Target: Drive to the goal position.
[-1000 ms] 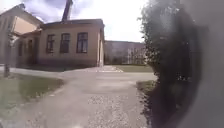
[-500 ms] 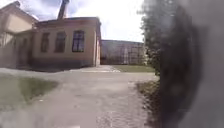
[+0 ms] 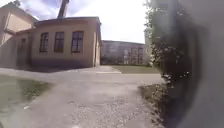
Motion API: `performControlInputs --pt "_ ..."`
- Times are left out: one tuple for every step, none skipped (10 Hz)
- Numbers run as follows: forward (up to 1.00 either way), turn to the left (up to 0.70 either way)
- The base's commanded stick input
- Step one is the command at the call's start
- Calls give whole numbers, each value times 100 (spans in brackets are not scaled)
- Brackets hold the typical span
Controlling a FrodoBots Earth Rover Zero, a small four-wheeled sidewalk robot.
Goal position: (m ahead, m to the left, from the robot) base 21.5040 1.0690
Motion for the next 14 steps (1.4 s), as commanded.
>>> performControlInputs --pt "70 3" --pt "70 3" --pt "70 3" --pt "70 3" --pt "70 3" --pt "70 3" --pt "70 3" --pt "70 3" --pt "70 3" --pt "70 3" --pt "70 3" --pt "70 3" --pt "70 3" --pt "70 9"
